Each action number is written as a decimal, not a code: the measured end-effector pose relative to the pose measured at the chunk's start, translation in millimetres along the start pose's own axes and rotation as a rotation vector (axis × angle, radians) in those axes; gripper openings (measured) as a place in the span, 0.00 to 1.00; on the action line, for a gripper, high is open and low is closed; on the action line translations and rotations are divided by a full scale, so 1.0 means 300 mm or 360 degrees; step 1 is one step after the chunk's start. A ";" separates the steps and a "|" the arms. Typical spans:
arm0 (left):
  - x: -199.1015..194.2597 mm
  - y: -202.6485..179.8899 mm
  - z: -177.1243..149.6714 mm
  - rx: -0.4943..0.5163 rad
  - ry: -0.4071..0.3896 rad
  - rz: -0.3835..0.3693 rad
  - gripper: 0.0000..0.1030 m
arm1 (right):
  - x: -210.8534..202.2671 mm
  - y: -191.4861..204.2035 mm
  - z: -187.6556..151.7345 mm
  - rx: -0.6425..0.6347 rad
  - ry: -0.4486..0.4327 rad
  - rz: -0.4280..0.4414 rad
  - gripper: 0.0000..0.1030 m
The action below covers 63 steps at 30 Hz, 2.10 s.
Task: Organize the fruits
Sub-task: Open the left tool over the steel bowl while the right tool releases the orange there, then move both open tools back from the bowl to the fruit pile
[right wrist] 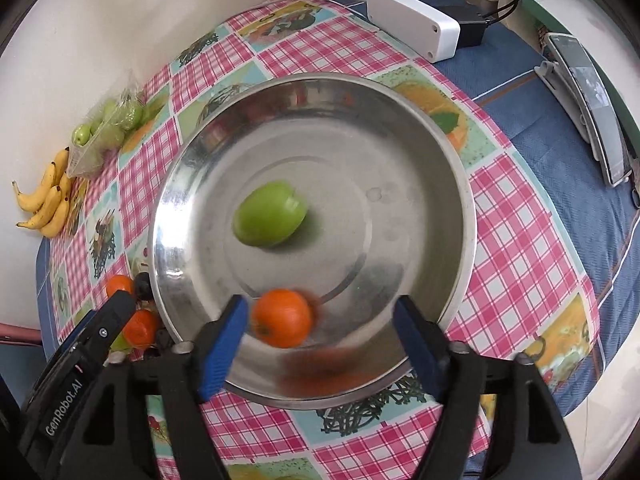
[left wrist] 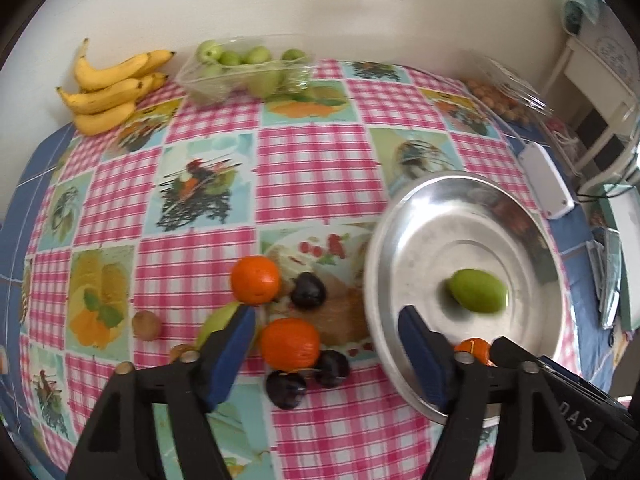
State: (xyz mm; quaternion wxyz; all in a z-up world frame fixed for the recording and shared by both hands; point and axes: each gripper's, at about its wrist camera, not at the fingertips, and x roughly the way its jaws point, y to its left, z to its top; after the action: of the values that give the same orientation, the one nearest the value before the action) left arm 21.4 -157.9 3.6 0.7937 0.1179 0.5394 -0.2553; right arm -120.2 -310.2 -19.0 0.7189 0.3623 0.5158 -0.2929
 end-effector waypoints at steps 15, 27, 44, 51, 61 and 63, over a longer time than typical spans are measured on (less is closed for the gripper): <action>0.053 0.118 -0.009 -0.0114 0.0044 0.0194 1.00 | 0.011 0.050 0.008 -0.0145 -0.0015 -0.0059 0.94; 0.049 0.173 -0.007 -0.0178 0.0044 0.0187 1.00 | 0.006 0.081 0.010 -0.0182 -0.0048 -0.0020 0.97; -0.006 0.324 -0.035 -0.0312 -0.0036 0.0184 1.00 | 0.021 0.116 -0.003 -0.0225 -0.0090 0.0048 0.97; -0.024 0.382 -0.039 -0.0308 -0.0056 0.0218 1.00 | 0.013 0.141 -0.002 -0.0228 -0.0132 0.0092 0.97; -0.050 0.525 -0.042 -0.0401 -0.0077 0.0307 1.00 | 0.010 0.264 -0.016 -0.0306 -0.0162 0.0214 0.97; -0.055 0.565 -0.047 -0.0449 -0.0077 0.0312 1.00 | 0.012 0.297 -0.022 -0.0332 -0.0164 0.0236 0.97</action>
State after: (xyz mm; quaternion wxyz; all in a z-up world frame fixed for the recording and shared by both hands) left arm 95.8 -4.1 -1.6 0.8362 0.0513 0.5365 -0.1013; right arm -51.8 -254.7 -4.3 0.7979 0.3071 0.4777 -0.2021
